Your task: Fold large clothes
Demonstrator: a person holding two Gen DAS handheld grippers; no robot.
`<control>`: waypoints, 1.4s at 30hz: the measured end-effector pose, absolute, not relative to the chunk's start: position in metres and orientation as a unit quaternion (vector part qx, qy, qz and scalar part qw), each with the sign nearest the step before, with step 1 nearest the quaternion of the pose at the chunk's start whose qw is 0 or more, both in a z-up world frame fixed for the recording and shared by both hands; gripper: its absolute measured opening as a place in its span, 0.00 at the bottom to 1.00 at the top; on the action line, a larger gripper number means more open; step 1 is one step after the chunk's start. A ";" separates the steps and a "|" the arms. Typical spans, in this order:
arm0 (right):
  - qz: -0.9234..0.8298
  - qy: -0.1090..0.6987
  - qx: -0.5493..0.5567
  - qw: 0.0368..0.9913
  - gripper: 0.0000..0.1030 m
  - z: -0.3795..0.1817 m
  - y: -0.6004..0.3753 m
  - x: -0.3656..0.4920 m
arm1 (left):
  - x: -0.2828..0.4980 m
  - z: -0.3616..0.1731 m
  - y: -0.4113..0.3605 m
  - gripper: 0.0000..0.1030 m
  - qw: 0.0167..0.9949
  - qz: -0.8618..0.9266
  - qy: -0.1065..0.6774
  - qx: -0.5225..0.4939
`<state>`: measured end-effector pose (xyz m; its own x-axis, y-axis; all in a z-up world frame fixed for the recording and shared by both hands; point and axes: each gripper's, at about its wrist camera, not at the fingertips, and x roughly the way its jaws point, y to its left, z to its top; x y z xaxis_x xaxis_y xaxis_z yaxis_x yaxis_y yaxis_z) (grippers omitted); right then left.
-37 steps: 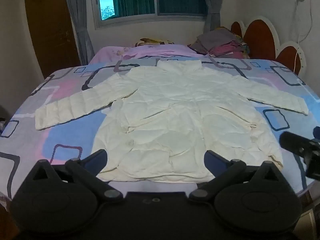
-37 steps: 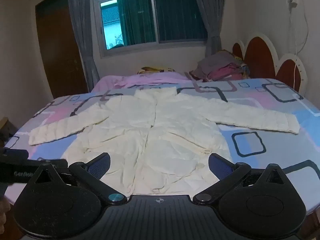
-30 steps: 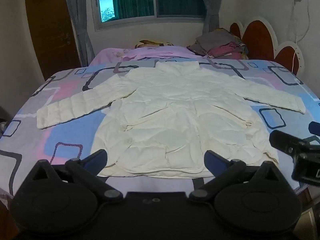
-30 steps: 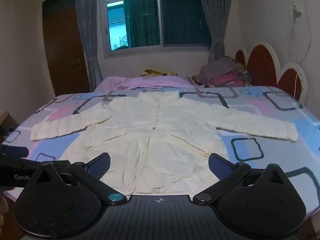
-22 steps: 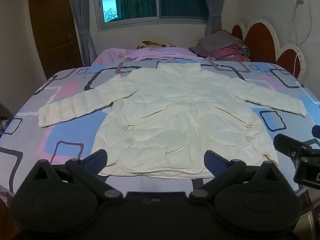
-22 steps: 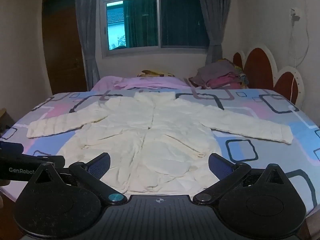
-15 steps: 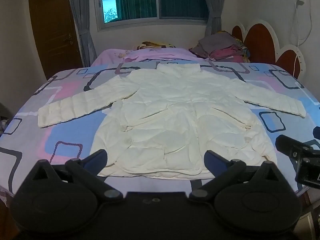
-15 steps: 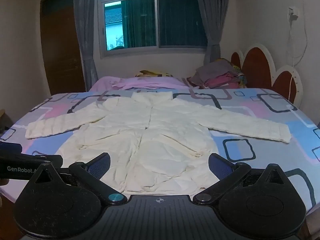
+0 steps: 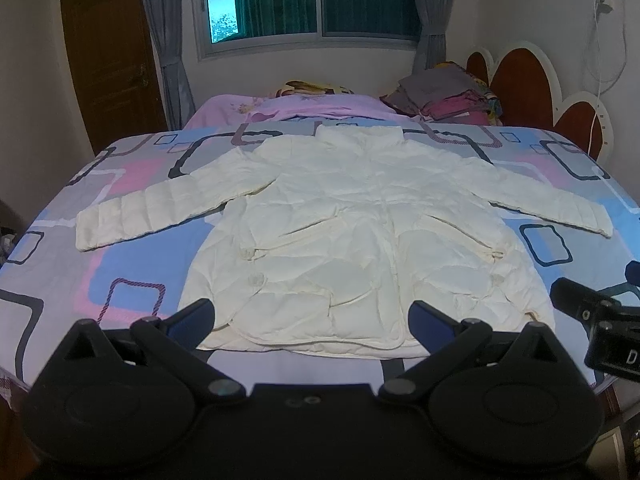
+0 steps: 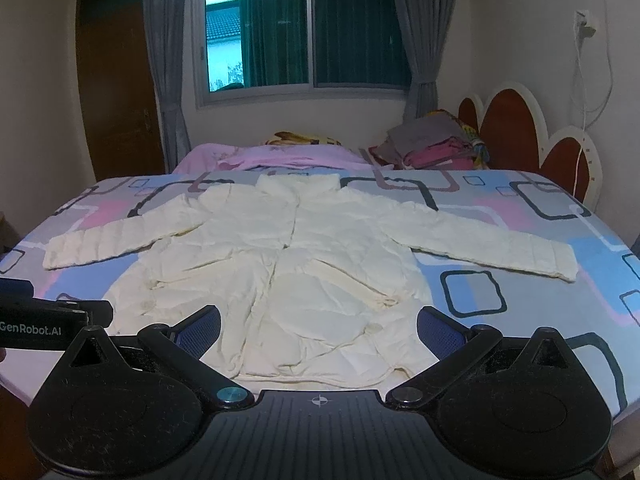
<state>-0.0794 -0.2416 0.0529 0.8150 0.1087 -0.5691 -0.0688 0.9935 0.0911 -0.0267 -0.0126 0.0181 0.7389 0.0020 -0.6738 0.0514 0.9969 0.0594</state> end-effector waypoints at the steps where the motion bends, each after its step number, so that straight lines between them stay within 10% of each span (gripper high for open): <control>1: 0.046 0.301 0.034 0.952 1.00 0.053 -0.242 -0.079 | -0.027 0.018 -0.013 1.00 0.931 -0.014 0.362 0.037; 42: 0.054 0.307 0.027 0.950 1.00 0.049 -0.231 -0.074 | -0.028 0.003 -0.001 1.00 0.929 0.002 0.370 0.026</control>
